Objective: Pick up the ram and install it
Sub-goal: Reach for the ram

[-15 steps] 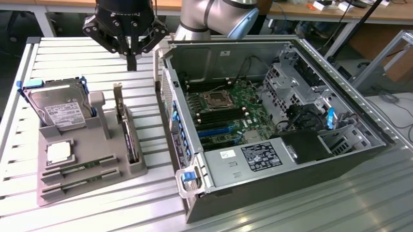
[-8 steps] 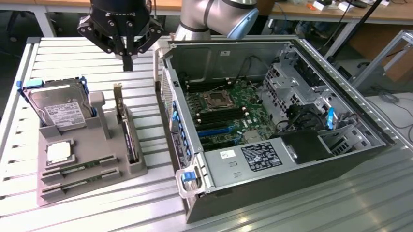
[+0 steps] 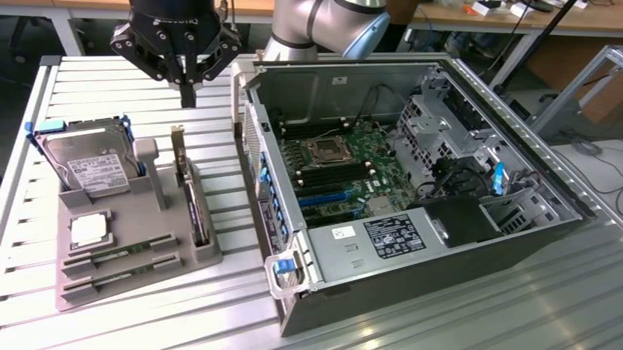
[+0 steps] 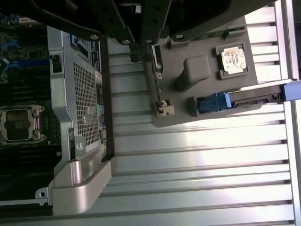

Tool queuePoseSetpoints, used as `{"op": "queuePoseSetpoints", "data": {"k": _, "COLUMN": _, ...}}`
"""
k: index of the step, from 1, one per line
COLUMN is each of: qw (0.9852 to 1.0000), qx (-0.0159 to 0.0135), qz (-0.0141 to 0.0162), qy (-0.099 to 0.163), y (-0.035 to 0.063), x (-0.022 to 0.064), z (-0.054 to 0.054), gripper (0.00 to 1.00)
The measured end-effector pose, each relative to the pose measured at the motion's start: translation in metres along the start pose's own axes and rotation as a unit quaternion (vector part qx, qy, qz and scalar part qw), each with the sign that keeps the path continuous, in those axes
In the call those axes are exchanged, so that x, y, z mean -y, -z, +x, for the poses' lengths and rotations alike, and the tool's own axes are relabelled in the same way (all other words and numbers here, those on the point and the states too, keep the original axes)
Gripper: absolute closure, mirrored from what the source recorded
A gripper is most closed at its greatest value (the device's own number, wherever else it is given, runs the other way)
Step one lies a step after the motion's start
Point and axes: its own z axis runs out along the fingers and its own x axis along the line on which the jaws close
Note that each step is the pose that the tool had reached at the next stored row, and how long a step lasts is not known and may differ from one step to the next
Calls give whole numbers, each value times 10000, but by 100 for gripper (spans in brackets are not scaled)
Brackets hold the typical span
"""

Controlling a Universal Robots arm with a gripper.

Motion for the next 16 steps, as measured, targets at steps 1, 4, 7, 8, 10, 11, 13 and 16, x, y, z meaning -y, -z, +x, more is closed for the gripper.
{"op": "queuePoseSetpoints", "data": {"k": 1, "qw": 10000, "qx": 0, "qz": 0, "qy": 0, "y": 0, "x": 1, "z": 12, "gripper": 90}}
{"op": "queuePoseSetpoints", "data": {"k": 4, "qw": 10000, "qx": 0, "qz": 0, "qy": 0, "y": 0, "x": 4, "z": 48, "gripper": 90}}
{"op": "queuePoseSetpoints", "data": {"k": 7, "qw": 10000, "qx": 0, "qz": 0, "qy": 0, "y": -1, "x": 9, "z": 110, "gripper": 90}}
{"op": "queuePoseSetpoints", "data": {"k": 8, "qw": 10000, "qx": 0, "qz": 0, "qy": 0, "y": 0, "x": 10, "z": 131, "gripper": 90}}
{"op": "queuePoseSetpoints", "data": {"k": 10, "qw": 10000, "qx": 0, "qz": 0, "qy": 0, "y": 0, "x": 14, "z": 186, "gripper": 90}}
{"op": "queuePoseSetpoints", "data": {"k": 11, "qw": 10000, "qx": 0, "qz": 0, "qy": 0, "y": 0, "x": 16, "z": 209, "gripper": 90}}
{"op": "queuePoseSetpoints", "data": {"k": 13, "qw": 10000, "qx": 1, "qz": 0, "qy": 0, "y": 0, "x": 20, "z": 263, "gripper": 90}}
{"op": "queuePoseSetpoints", "data": {"k": 16, "qw": 10000, "qx": 0, "qz": 0, "qy": 0, "y": 0, "x": 24, "z": 315, "gripper": 90}}
